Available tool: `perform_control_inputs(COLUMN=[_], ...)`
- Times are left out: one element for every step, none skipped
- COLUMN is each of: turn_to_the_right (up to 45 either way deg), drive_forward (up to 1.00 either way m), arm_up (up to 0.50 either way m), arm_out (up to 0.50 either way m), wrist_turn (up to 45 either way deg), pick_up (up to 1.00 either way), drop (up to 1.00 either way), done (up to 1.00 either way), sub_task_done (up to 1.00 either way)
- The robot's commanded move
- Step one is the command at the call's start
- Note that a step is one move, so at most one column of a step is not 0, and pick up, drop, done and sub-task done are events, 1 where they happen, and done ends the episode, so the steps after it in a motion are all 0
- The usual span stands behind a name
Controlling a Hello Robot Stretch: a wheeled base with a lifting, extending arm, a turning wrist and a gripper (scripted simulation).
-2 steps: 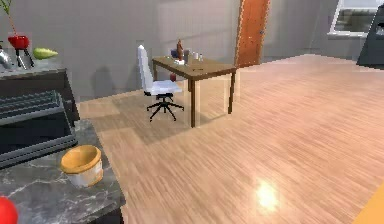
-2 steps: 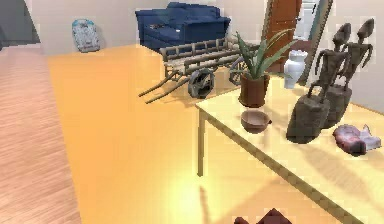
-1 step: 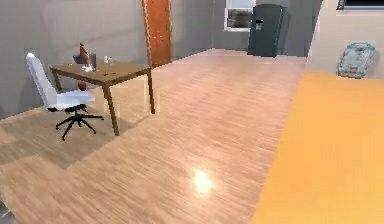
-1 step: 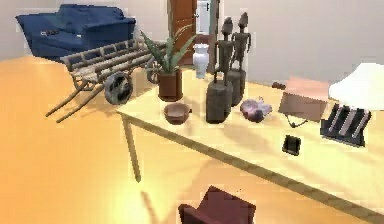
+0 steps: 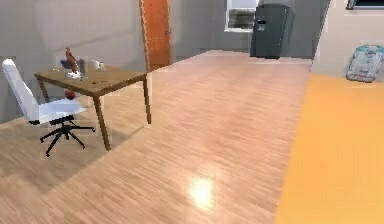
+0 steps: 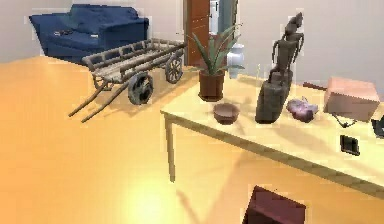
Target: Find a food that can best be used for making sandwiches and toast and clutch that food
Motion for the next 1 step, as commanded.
perform_control_inputs(turn_to_the_right=[6.0], drive_forward=[0.00], arm_up=[0.00], arm_out=[0.00], wrist_turn=[0.0], pick_up=[0.00], drop=[0.00], done=[0.00], sub_task_done=[0.00])
